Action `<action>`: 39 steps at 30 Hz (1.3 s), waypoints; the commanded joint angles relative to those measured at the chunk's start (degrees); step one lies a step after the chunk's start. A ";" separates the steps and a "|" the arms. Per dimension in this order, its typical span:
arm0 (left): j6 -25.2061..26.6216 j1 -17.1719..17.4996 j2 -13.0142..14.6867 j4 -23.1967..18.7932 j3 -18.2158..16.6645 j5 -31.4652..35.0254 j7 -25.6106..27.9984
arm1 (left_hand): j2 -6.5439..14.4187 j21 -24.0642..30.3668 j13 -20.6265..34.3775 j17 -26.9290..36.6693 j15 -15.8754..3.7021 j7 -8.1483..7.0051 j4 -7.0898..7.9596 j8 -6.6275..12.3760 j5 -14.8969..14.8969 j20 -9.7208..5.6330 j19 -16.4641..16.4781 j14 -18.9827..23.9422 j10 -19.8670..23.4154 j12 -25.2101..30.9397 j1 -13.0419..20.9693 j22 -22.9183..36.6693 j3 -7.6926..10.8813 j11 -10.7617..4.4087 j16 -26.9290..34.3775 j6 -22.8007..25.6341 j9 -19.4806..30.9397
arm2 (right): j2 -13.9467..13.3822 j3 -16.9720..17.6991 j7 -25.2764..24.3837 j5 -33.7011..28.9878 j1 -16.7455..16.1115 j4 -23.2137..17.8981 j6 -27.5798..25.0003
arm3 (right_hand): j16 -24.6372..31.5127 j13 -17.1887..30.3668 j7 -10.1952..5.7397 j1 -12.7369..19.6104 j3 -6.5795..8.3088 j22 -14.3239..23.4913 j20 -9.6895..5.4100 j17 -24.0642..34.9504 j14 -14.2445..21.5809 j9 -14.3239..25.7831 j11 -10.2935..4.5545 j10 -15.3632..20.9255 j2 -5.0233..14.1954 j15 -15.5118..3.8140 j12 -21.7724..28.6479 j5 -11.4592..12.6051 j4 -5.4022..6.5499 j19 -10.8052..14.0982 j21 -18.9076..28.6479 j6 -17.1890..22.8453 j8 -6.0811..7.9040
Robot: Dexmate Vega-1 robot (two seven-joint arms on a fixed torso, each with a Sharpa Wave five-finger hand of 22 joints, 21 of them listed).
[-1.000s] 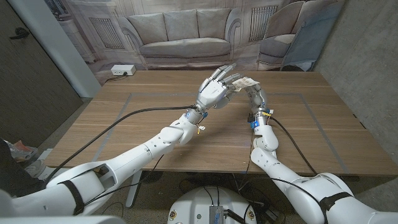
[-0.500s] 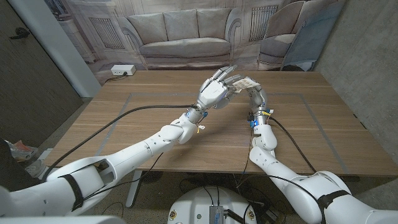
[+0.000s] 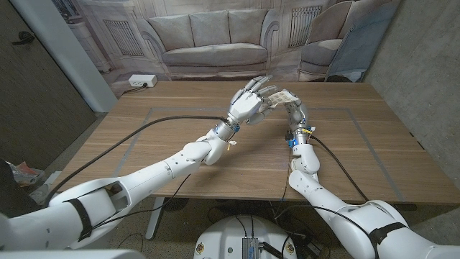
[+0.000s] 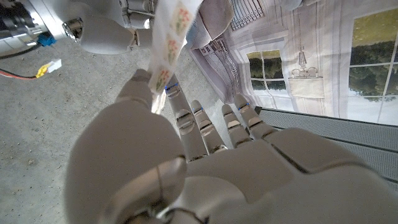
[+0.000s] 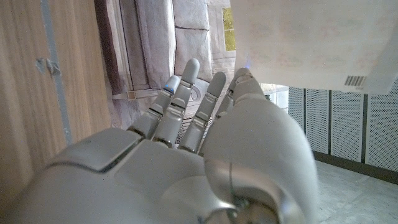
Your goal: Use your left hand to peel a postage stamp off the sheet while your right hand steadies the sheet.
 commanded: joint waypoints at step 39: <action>-28.72 6.19 3.77 -10.32 -13.24 -34.76 -41.56 | -2.38 -3.98 0.59 0.42 4.25 -0.68 3.57 -10.11 3.41 6.33 -10.97 -14.62 -21.22 -0.43 -9.65 0.93 -6.56 7.85 -0.76 -27.56 2.11 | 0.21 3.07 8.47 7.45 -1.80 -0.37 -1.48 | -2.34 1.96 1.93 -0.66 0.78 0.41 -5.64 0.59 -1.94 12.10 -0.03 -1.06 0.88 -9.32 1.34 1.25 1.79 -1.38 2.09 0.63 4.95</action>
